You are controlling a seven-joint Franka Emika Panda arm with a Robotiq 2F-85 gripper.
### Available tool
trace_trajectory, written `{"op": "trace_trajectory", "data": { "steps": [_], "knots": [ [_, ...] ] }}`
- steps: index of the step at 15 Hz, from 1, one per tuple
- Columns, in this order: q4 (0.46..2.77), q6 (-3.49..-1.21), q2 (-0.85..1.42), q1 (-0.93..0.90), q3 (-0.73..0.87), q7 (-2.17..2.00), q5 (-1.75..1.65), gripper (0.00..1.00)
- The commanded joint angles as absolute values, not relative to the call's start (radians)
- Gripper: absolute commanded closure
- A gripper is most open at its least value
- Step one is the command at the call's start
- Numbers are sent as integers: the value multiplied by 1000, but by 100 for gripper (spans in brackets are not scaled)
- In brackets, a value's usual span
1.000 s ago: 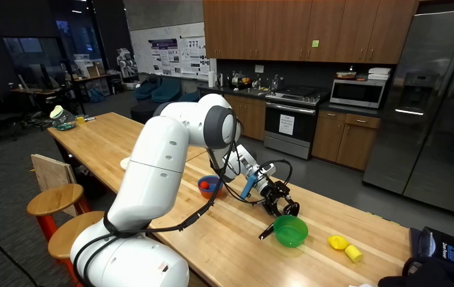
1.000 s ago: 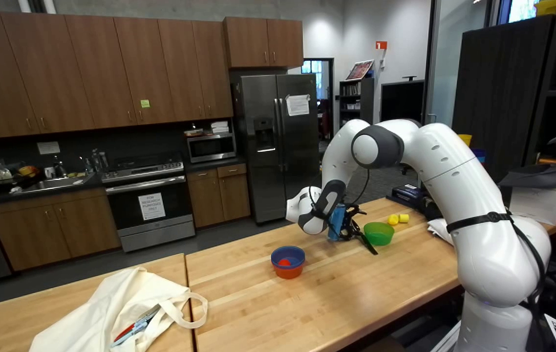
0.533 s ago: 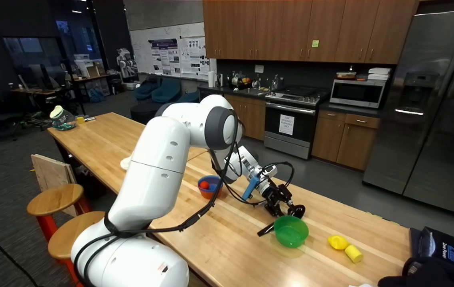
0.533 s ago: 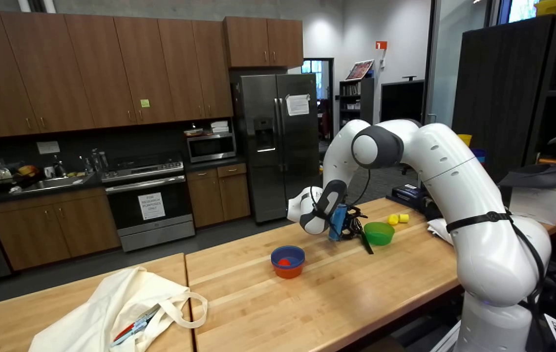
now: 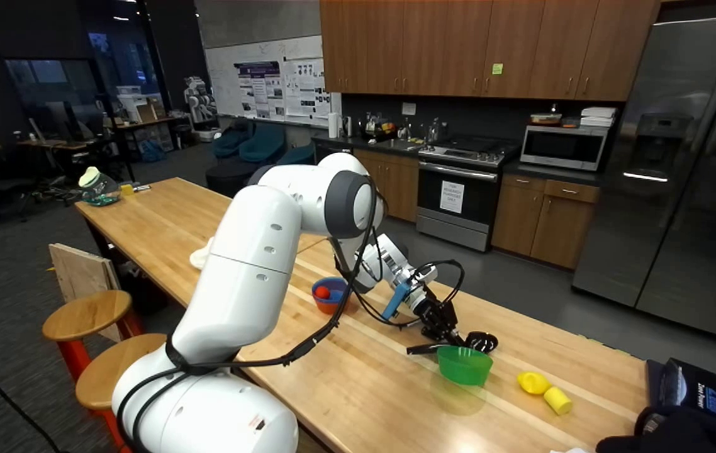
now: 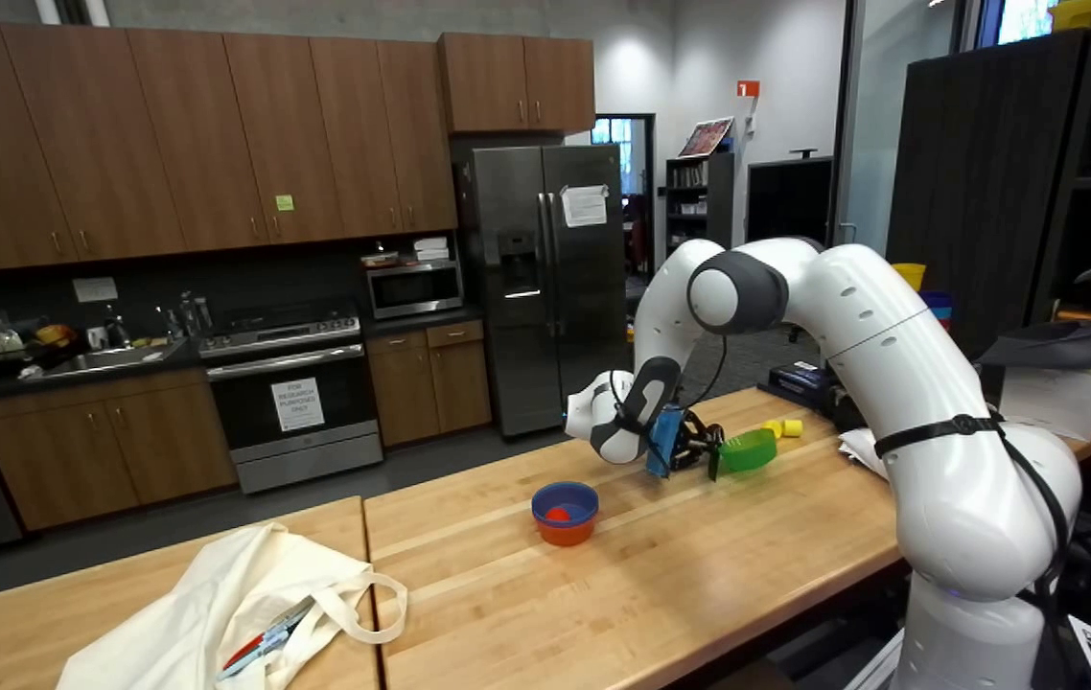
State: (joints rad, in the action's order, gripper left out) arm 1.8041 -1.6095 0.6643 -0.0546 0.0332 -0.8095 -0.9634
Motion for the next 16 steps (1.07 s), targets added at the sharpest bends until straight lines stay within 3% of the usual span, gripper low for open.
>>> {"op": "trace_trajectory", "data": {
  "steps": [1,16],
  "knots": [
    [1798,-1628,678,-50,42,-802,-958,100],
    [1845,-1619,640,-99,24,-851,-974,98]
  ]
}}
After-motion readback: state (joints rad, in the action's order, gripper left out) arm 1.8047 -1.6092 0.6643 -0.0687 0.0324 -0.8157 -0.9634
